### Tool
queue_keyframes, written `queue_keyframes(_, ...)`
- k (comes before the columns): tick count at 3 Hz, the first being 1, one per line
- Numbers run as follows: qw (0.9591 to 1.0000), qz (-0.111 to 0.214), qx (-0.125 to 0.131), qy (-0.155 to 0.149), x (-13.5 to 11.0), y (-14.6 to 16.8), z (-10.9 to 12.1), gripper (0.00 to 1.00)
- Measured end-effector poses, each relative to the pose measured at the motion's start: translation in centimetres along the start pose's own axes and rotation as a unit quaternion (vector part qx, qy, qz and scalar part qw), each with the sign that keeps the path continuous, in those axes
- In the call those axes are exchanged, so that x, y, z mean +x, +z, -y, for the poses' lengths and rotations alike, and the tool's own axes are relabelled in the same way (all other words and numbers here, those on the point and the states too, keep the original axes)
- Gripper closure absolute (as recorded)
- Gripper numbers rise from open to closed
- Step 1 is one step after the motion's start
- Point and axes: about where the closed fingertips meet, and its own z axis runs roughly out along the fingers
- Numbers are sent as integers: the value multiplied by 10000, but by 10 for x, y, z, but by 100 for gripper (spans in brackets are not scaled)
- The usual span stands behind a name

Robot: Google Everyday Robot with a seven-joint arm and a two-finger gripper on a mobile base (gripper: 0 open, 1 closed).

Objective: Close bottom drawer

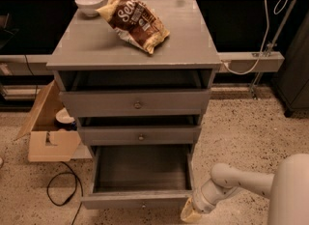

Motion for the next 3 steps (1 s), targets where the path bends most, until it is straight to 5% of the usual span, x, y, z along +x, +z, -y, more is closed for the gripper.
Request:
queue_keyframes(1,9995,170,275,-28,9,29,38,100)
queue_keyframes(2,9994,144,324,-64,11,31,42,100)
queue_keyframes(3,9972,-37,672,-325,23,46,68,100)
